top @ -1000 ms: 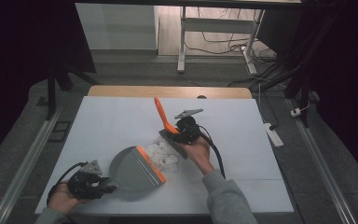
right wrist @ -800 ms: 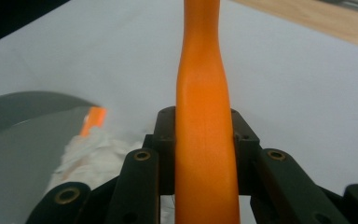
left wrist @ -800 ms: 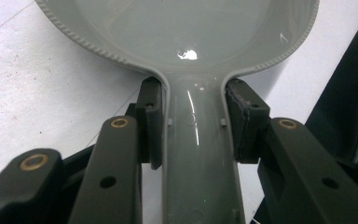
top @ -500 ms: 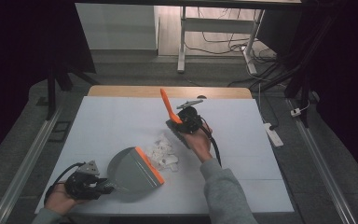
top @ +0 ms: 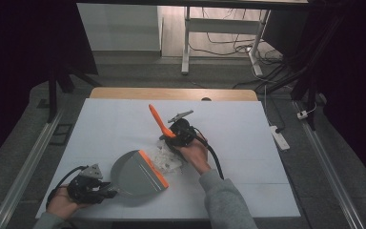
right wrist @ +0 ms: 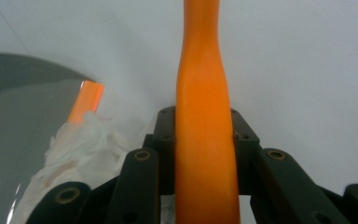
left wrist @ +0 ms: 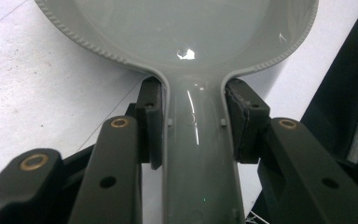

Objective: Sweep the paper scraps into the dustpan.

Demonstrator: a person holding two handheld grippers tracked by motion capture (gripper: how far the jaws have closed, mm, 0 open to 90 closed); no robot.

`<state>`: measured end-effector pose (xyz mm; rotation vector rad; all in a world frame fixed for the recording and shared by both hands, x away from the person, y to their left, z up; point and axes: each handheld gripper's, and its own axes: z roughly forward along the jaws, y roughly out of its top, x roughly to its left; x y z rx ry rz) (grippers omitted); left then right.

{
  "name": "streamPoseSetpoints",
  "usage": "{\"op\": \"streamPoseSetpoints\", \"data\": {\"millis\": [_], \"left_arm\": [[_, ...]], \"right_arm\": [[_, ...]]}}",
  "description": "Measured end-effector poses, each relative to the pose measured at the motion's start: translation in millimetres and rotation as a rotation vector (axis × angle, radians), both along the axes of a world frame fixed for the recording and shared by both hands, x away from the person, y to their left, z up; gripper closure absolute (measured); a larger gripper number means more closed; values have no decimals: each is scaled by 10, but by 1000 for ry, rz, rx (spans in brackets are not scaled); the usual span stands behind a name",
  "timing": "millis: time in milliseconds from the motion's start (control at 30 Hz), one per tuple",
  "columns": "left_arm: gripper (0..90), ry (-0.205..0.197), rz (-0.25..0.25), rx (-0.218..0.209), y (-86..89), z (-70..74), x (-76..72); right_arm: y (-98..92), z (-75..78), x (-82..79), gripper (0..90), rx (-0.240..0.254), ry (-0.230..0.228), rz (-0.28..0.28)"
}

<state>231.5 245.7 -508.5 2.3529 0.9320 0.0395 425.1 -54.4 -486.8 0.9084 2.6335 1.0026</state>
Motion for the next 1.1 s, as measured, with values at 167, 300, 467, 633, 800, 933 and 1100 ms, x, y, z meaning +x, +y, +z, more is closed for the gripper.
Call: {"op": "streamPoseSetpoints", "data": {"millis": [167, 300, 467, 633, 800, 933, 1100], "left_arm": [[616, 2, -1, 0, -2, -2, 5], [616, 3, -1, 0, -6, -5, 8], [616, 2, 2, -5, -10, -7, 16], [616, 4, 1, -2, -39, -4, 29], [617, 3, 2, 1, -47, -2, 29], [616, 3, 1, 0, -45, -6, 28], [616, 3, 3, -5, -38, -8, 23]], "right_arm": [[-89, 0, 3, 704, 31, 10, -21], [-67, -5, -32, 705, 36, 22, -3], [75, -33, -191, 704, 41, 23, 49], [151, -28, -339, 704, 70, 31, 102], [206, -1, -460, 704, 77, 25, 168], [106, 193, -511, 704, 141, -18, 158], [-39, 319, -501, 704, 134, -71, 103]]}}
